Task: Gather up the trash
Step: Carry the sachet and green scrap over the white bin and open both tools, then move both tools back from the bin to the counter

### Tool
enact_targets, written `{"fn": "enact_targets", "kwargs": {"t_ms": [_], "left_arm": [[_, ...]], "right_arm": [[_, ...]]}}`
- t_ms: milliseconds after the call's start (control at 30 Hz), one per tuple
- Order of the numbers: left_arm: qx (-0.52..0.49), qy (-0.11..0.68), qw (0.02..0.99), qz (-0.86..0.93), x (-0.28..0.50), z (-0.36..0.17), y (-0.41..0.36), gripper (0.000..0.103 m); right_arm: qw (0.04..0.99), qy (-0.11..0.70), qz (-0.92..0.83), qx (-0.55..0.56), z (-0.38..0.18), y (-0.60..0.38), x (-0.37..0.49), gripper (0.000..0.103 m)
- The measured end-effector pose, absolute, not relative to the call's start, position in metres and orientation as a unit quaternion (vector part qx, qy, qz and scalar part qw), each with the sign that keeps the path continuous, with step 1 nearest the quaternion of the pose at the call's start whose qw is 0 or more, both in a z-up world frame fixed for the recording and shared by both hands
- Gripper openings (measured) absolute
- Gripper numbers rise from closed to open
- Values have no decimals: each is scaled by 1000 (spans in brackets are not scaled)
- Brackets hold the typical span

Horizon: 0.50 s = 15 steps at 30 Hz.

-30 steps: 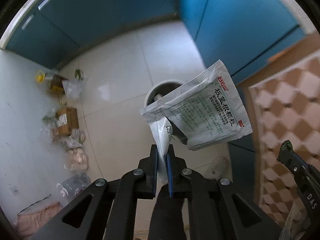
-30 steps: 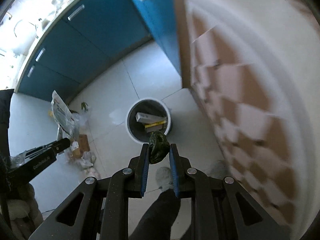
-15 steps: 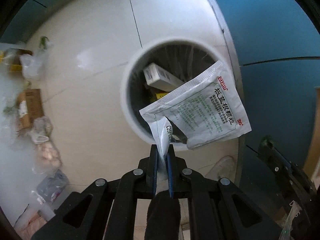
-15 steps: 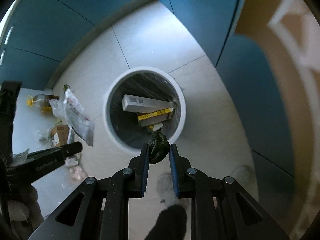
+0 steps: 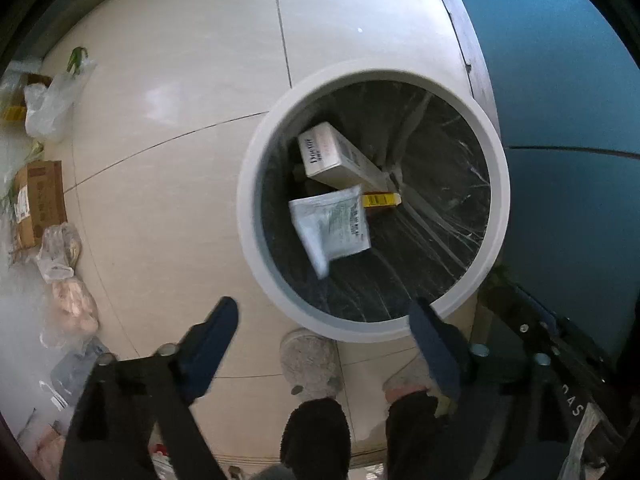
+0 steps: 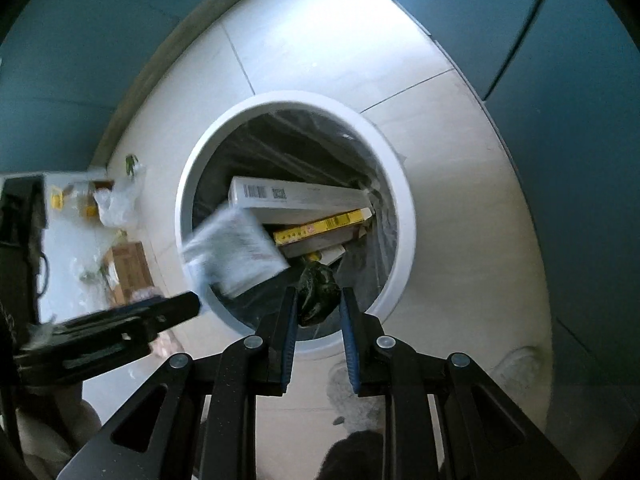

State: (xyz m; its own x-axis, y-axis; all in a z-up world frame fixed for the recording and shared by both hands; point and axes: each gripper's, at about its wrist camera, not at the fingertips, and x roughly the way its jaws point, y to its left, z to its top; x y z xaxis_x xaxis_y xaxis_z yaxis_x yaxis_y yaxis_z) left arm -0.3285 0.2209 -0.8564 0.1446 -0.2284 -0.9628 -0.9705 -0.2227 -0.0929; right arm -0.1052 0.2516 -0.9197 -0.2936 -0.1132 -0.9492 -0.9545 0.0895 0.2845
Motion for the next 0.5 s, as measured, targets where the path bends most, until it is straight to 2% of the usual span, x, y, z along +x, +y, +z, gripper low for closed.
{"fn": "enact_targets", "kwargs": {"t_ms": [100,167,333,500], "left_arm": [[-634,463,405,469,-335,-846,217,88],[-627,461,403,481,-340,-838,217,88],[-590,463,411,518,-341,-805,217,88],[-545,456,422,563,-343,-749,206,88]], "right_arm": [[407,605,520,-445,-918,252,-112,53],[410,600,521,-448,-911,252,-114,59],[427,581,519,-459,-890,250,-116,94],[442,553,527,-469,-850,246,-120,102]]}}
